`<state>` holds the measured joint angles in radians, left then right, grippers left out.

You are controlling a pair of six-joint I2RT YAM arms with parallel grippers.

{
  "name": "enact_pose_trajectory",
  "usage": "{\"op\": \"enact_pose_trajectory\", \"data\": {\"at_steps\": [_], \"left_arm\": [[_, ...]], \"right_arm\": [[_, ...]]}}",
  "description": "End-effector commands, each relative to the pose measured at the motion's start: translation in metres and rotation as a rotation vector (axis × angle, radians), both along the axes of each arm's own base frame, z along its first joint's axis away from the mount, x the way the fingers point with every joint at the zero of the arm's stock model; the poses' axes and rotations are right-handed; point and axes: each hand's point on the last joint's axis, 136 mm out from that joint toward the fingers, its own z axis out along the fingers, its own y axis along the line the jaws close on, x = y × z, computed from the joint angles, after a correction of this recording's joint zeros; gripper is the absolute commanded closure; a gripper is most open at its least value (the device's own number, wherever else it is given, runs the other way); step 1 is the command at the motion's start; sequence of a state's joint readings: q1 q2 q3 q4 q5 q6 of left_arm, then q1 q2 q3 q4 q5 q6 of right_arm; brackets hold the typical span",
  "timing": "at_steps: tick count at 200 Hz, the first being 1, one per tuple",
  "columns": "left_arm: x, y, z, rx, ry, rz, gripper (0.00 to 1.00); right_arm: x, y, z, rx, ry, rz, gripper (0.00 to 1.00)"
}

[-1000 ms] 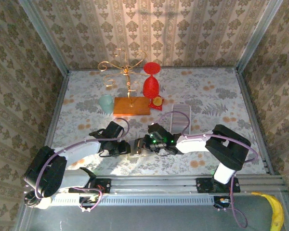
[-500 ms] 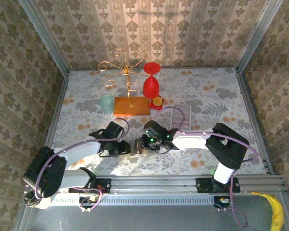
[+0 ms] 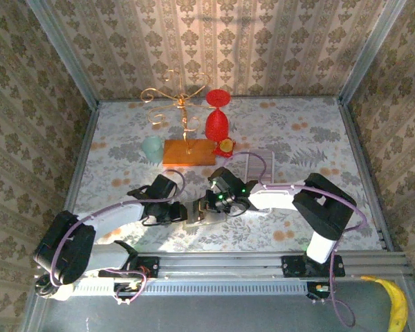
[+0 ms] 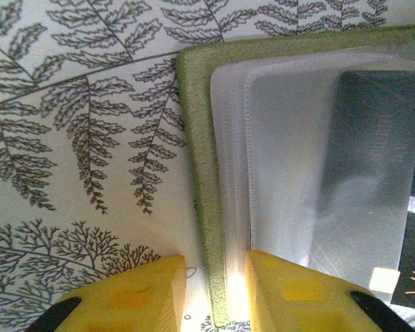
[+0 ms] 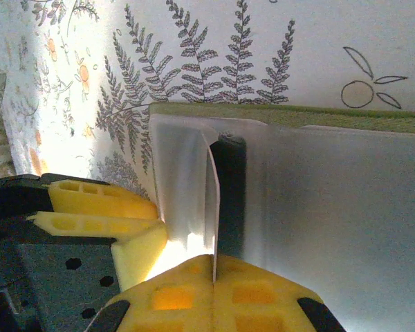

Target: Put the credit cards into the card holder

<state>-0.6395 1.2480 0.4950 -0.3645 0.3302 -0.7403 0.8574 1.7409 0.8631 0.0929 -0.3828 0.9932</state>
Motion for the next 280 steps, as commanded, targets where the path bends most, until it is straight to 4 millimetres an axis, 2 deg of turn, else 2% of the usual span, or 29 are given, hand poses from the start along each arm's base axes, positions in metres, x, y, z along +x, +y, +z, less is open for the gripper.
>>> {"op": "enact_pose_trajectory", "data": {"at_steps": [1, 21, 34, 45, 73, 90, 123, 158, 176, 195, 243, 280], "left_arm": [[-0.003, 0.000, -0.007, -0.008, 0.020, 0.005, 0.71], [-0.002, 0.000, -0.006, -0.011, 0.017, 0.008, 0.71], [-0.002, 0.000, -0.006, -0.008, 0.017, 0.011, 0.71], [-0.002, 0.001, -0.006, -0.008, 0.016, 0.011, 0.71], [-0.003, 0.002, -0.005, -0.006, 0.016, 0.010, 0.71], [-0.003, 0.002, -0.004, -0.008, 0.014, 0.013, 0.71], [-0.004, 0.002, -0.002, -0.014, 0.014, 0.013, 0.71], [-0.004, 0.001, -0.003, -0.021, 0.016, 0.019, 0.71], [-0.003, 0.000, -0.002, -0.030, 0.015, 0.022, 0.71], [-0.003, 0.000, -0.003, -0.031, 0.014, 0.027, 0.71], [0.000, 0.000, 0.000, -0.055, -0.004, 0.059, 0.70], [0.003, 0.003, 0.010, -0.093, -0.043, 0.109, 0.66]], "right_arm": [[-0.011, 0.001, -0.014, 0.004, 0.052, 0.053, 1.00], [-0.009, 0.007, -0.013, 0.014, 0.051, 0.063, 1.00], [-0.008, 0.007, -0.014, -0.003, 0.050, 0.068, 0.87], [-0.006, 0.002, -0.015, -0.041, 0.039, 0.070, 0.80], [-0.002, -0.014, -0.010, -0.127, -0.011, 0.058, 0.70], [-0.002, -0.019, -0.008, -0.155, -0.026, 0.058, 0.67], [-0.001, -0.019, -0.008, -0.163, -0.030, 0.062, 0.70], [0.001, -0.007, -0.006, -0.149, -0.033, 0.078, 0.80], [0.001, 0.000, -0.005, -0.134, -0.032, 0.086, 0.88], [0.000, 0.008, -0.005, -0.115, -0.029, 0.093, 0.92], [-0.001, 0.023, -0.003, -0.083, -0.026, 0.107, 0.90], [-0.003, 0.005, 0.000, -0.134, -0.053, 0.084, 0.87]]}}
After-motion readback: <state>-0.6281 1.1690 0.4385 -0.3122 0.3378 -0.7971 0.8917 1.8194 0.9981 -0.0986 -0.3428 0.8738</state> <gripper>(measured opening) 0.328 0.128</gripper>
